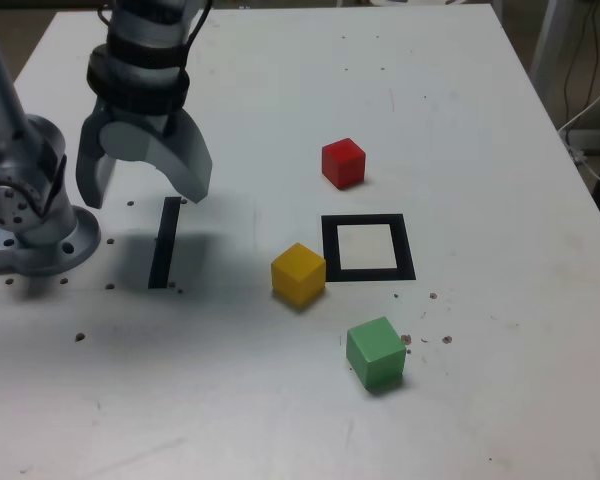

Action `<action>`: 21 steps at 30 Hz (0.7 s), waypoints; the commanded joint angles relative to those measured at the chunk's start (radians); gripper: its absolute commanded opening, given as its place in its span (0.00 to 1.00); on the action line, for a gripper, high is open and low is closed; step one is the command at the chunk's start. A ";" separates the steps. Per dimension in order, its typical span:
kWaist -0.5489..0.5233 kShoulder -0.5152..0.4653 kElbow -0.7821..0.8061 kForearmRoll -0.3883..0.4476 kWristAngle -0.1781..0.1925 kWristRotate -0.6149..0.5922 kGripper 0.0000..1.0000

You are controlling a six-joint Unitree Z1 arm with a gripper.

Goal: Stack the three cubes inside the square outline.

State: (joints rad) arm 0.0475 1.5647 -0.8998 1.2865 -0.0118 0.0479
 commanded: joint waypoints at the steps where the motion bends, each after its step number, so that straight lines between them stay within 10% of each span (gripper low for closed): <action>1: 0.001 0.006 0.001 -0.003 0.001 -0.001 1.00; 21: 0.002 -0.008 -0.024 0.000 0.001 -0.001 1.00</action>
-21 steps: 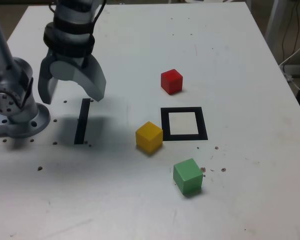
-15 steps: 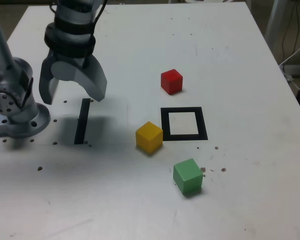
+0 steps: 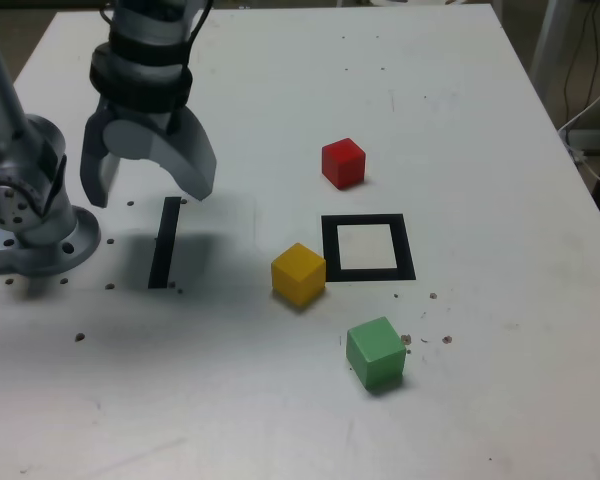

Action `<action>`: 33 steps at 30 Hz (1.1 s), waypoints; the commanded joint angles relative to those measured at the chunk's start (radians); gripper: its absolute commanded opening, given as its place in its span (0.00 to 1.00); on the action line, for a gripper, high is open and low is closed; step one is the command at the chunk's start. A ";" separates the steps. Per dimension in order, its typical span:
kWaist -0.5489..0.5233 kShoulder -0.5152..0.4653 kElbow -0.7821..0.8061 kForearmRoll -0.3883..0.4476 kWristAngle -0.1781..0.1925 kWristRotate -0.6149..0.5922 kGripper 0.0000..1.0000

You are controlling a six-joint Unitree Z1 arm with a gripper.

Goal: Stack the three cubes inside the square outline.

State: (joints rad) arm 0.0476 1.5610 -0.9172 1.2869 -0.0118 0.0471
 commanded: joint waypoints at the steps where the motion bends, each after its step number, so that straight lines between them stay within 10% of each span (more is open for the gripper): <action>1: 0.001 -0.003 -0.012 -0.001 0.002 -0.001 1.00; 33: 0.184 0.363 -0.591 0.133 0.037 -0.030 1.00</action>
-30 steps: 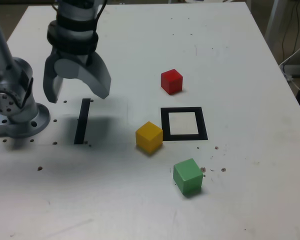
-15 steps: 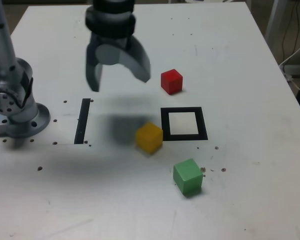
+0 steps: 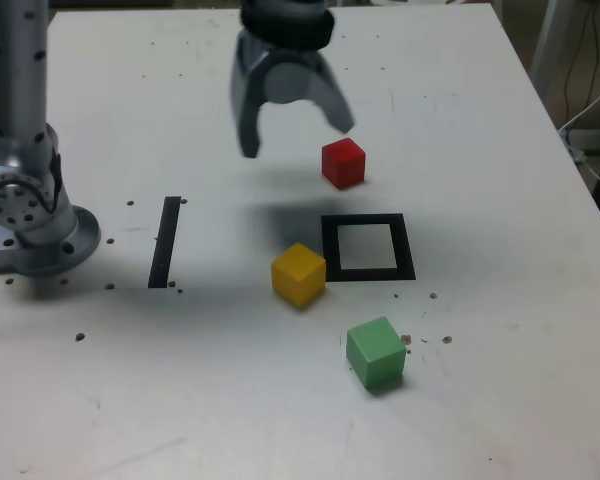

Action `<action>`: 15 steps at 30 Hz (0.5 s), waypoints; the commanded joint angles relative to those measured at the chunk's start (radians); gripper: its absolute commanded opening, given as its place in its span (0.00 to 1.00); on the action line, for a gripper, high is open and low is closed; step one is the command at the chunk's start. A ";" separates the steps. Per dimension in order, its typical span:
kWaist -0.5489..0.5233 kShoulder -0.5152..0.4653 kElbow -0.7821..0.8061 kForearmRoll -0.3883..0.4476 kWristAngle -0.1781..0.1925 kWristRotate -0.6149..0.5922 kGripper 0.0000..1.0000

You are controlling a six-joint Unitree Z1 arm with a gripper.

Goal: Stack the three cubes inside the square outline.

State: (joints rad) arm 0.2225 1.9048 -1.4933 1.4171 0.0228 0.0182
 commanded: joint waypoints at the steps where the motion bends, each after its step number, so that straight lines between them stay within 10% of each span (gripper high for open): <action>1: 0.020 0.036 -0.032 0.007 0.003 -0.001 1.00; 15: 0.125 0.204 -0.176 0.018 0.009 0.014 0.99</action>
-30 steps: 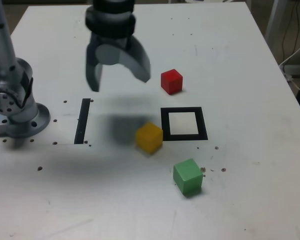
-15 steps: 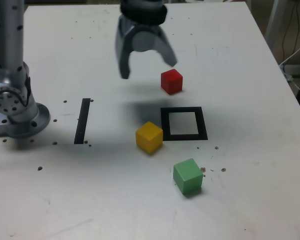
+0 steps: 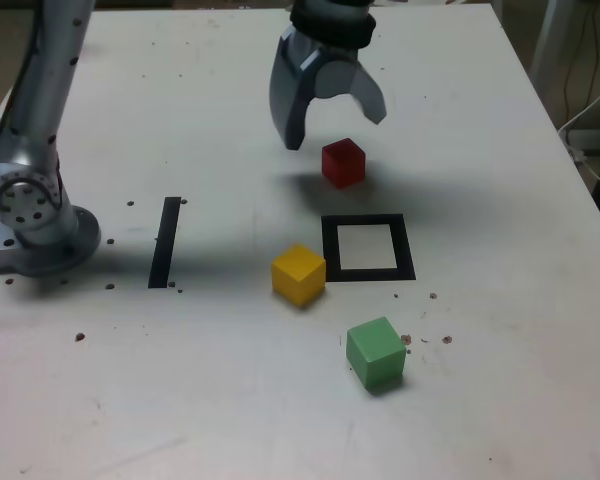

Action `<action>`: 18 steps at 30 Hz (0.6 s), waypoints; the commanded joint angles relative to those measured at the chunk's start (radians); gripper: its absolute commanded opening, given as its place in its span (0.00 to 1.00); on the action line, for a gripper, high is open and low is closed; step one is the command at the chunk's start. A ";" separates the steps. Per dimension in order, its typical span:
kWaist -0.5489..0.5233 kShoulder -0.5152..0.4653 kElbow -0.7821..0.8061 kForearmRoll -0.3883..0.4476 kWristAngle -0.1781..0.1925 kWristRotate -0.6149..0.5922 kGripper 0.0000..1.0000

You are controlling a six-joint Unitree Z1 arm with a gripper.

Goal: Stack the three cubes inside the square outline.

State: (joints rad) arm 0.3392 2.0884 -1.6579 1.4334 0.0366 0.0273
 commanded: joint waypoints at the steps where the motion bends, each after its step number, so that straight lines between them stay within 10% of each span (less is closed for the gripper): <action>1: 0.012 0.031 -0.017 0.002 -0.008 0.007 0.99; 18: 0.037 0.144 -0.083 0.003 -0.044 0.036 0.87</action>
State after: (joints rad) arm 0.3744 2.2257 -1.7366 1.4337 -0.0041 0.0608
